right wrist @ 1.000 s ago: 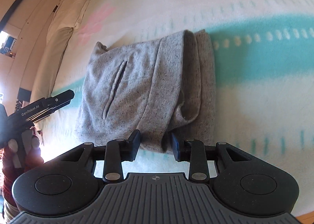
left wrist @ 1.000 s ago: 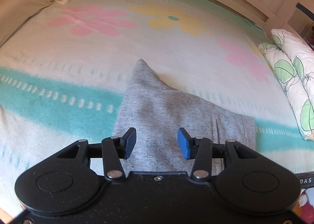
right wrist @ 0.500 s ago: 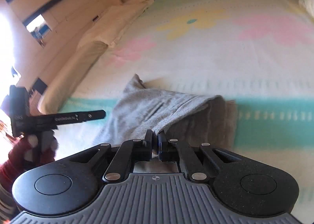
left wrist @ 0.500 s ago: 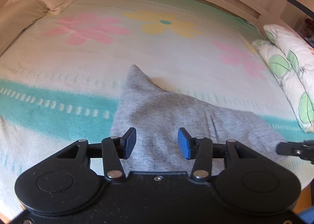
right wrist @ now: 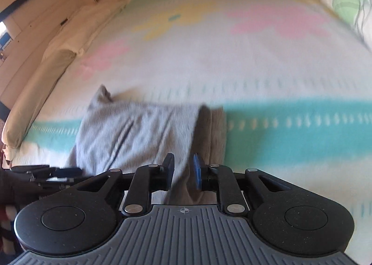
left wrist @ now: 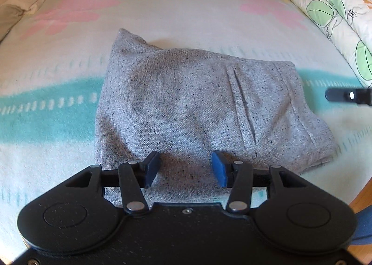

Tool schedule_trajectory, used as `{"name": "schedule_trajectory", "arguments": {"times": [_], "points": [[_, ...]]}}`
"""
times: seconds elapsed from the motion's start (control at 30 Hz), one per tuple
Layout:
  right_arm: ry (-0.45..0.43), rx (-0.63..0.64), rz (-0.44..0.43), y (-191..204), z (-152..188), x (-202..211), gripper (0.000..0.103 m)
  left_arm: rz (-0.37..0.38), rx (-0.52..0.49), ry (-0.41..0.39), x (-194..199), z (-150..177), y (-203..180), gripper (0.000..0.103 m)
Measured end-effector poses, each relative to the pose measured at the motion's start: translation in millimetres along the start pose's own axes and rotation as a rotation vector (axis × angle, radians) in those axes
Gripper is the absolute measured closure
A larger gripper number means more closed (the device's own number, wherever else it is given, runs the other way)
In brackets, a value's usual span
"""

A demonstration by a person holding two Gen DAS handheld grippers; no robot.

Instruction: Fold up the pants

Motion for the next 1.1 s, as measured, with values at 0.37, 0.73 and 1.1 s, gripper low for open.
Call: {"name": "schedule_trajectory", "arguments": {"times": [0.37, 0.73, 1.1], "points": [[0.207, 0.126, 0.021, 23.9, 12.4, -39.0, 0.085, 0.07, -0.131, -0.029, 17.6, 11.8, -31.3, 0.046], [0.002, 0.024, 0.039, 20.7, -42.9, -58.9, 0.084, 0.011, 0.095, -0.13, 2.7, -88.2, 32.5, 0.045], [0.05, 0.131, 0.148, 24.4, -35.9, -87.3, 0.083, -0.116, 0.187, -0.068, -72.2, -115.3, 74.3, 0.035]]}}
Point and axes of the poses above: each gripper's, at about its wrist camera, not at the fingertips, and x roughly against the way its jaws point, y to its left, z to its underside, the point moved 5 cm from there along -x, roughly the way its jaws point, and after that the axes turned 7 degrees about y, right-handed, at the moved point
